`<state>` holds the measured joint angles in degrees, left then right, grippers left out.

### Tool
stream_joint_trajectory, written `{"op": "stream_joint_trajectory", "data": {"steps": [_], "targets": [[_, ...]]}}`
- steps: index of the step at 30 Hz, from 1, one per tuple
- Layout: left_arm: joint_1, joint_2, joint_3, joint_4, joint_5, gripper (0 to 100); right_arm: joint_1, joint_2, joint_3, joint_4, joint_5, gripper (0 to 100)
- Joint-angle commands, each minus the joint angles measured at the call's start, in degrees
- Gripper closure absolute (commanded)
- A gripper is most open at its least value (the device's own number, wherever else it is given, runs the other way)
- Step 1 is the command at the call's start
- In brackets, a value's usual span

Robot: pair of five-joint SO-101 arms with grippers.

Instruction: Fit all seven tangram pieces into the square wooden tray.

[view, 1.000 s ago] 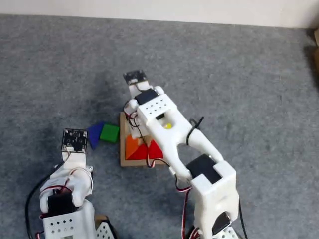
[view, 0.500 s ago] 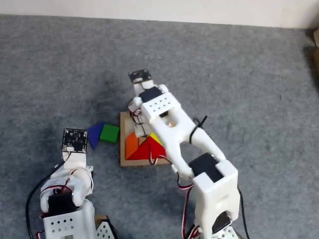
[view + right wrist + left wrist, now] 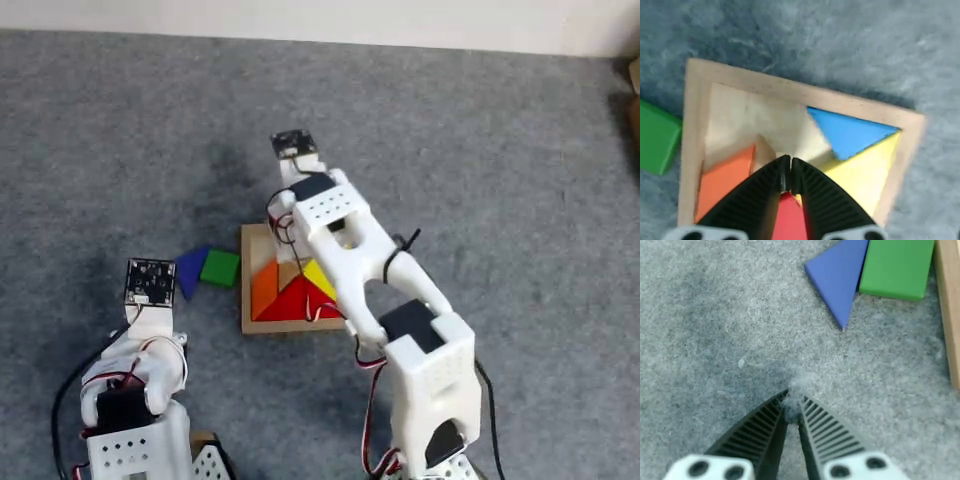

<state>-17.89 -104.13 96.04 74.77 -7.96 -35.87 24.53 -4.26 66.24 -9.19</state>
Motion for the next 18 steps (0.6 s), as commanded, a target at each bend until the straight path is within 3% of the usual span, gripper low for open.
{"op": "stream_joint_trajectory", "data": {"steps": [1, 8, 18], "targets": [[-0.48, -0.31, 1.10, -0.79, 0.26, 99, -4.53, -0.75, 0.13, -0.22, 0.00, 99.3], [-0.48, -0.31, 1.10, -0.79, 0.26, 99, -6.73, -4.88, 2.42, 5.05, 3.52, 99.3], [-0.84, -0.48, 0.57, -1.23, 0.26, 99, -3.12, -25.98, 9.27, 5.85, 4.31, 99.3]]}}
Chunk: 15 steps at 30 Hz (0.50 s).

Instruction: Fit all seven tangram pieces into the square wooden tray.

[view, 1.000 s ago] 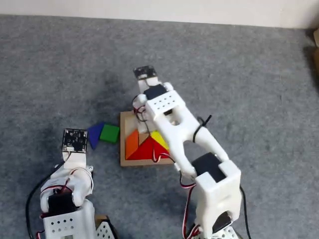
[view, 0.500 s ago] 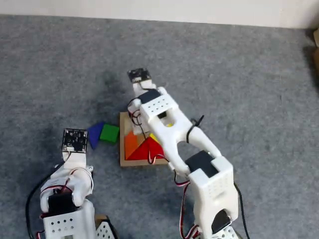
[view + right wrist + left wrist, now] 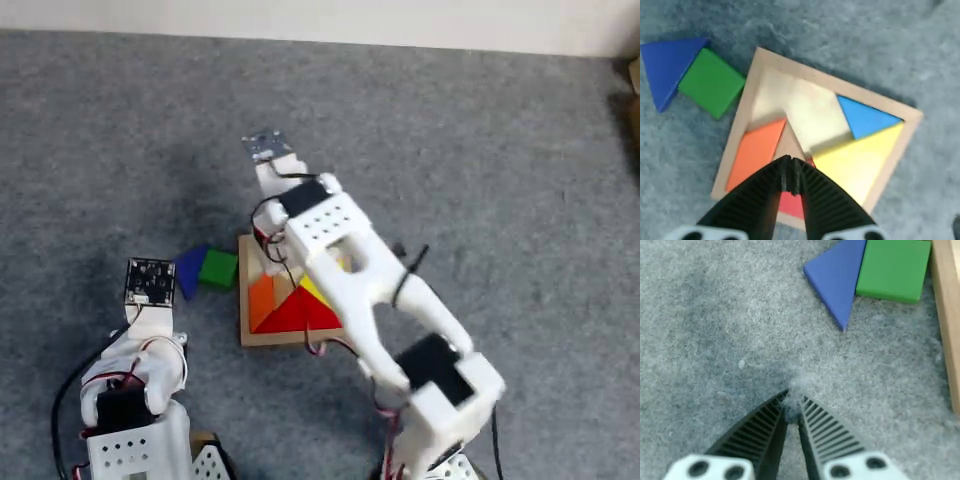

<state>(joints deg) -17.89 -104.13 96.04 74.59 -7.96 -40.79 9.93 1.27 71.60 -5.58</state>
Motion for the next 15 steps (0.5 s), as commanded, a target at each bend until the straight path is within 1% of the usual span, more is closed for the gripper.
{"op": "stream_joint_trajectory", "data": {"steps": [1, 4, 7, 9, 12, 13, 15], "targets": [[-0.84, -0.48, 0.22, -1.23, 0.26, 99, 1.98, -13.93, 5.58, 0.48, 0.79, 99.3], [-1.89, -0.48, -1.01, -2.99, 0.26, 99, 3.47, -22.64, 12.18, 0.48, 0.79, 99.3], [-7.52, -0.48, -1.01, -5.36, 0.26, 99, 5.67, -32.31, 20.44, 0.22, 0.79, 99.3], [-10.95, -0.48, -1.01, -8.44, 0.26, 99, 8.04, -38.55, 26.59, -0.13, 0.79, 99.3], [-13.67, -0.48, -1.10, -13.80, -0.18, 99, 11.74, -46.81, 35.12, -0.13, 0.79, 99.3], [-14.02, -0.48, -1.36, -14.86, -1.85, 99, 13.14, -49.36, 37.76, -0.13, 0.79, 99.3], [-14.02, -0.48, -2.95, -15.03, -7.74, 99, 15.96, -54.64, 42.77, -0.13, 0.79, 99.3]]}}
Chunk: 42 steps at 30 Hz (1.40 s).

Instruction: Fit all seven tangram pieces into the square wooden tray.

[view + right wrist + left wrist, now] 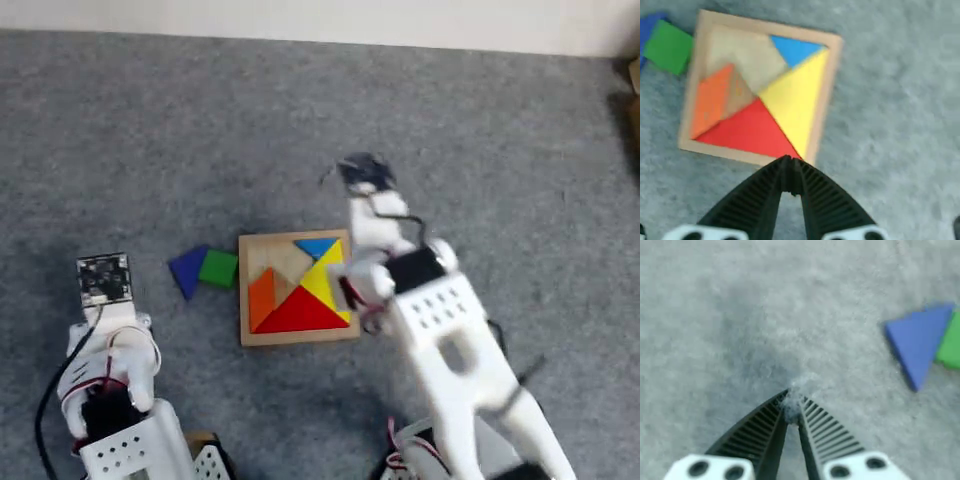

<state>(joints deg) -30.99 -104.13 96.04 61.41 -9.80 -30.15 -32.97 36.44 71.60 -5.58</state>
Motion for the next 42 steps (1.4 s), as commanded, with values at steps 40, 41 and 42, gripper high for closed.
{"op": "stream_joint_trajectory", "data": {"steps": [40, 41, 42], "targets": [[20.35, 70.64, -54.55, 2.55, -53.10, 69, 23.96, -72.22, 64.40, -8.48, 0.79, 99.3], [21.05, 71.87, -54.55, 2.37, -53.71, 69, 24.13, -72.22, 64.75, -8.48, 0.79, 99.3], [21.49, 72.92, -54.55, 2.37, -54.77, 69, 23.96, -72.22, 64.92, -8.48, 0.79, 99.3]]}}
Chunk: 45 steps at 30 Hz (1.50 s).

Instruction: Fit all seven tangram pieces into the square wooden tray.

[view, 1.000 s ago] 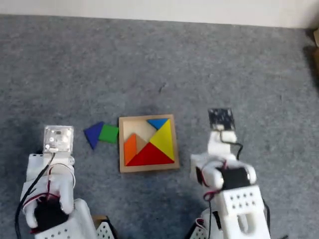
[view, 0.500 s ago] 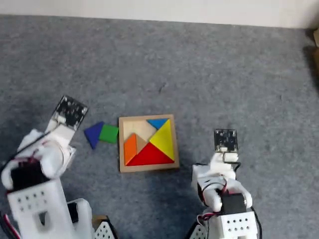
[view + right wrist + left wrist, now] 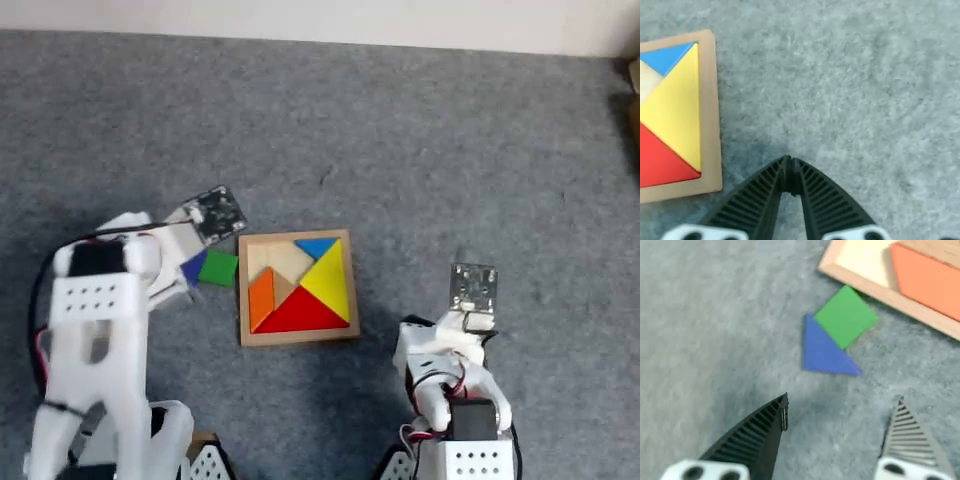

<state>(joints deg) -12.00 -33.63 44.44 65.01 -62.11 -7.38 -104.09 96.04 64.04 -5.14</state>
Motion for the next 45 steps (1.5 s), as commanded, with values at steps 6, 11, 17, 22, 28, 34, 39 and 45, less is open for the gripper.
{"op": "stream_joint_trajectory", "data": {"steps": [6, 11, 17, 22, 28, 34, 39, 45], "targets": [[4.79, 5.76, -2.95, -1.23, -9.41, 69, 1.10, -1.10, 5.32, -0.92, 0.35, 99.3], [6.81, 8.66, -4.79, -2.81, -11.34, 69, 1.10, -1.10, 5.32, -0.92, 0.35, 99.3], [9.27, 20.79, -15.16, -1.67, -11.34, 69, 1.10, -1.10, 5.32, -0.92, 0.35, 99.3], [9.54, 33.71, -27.30, 3.43, -11.60, 69, 1.10, -1.10, 5.32, -0.92, 0.35, 99.3], [9.54, 45.76, -38.20, 7.30, -14.77, 69, 1.10, -1.10, 5.32, -0.92, 0.35, 99.3], [9.54, 52.44, -41.10, 7.03, -14.86, 69, 1.10, -1.10, 5.32, -0.92, 0.35, 99.3], [9.63, 54.29, -40.48, 6.95, -14.68, 69, 1.10, -1.10, 5.32, -1.01, 0.35, 99.3], [9.54, 57.71, -39.96, 6.86, -14.51, 73, 1.19, -1.10, 5.32, -1.01, 0.35, 99.3]]}}
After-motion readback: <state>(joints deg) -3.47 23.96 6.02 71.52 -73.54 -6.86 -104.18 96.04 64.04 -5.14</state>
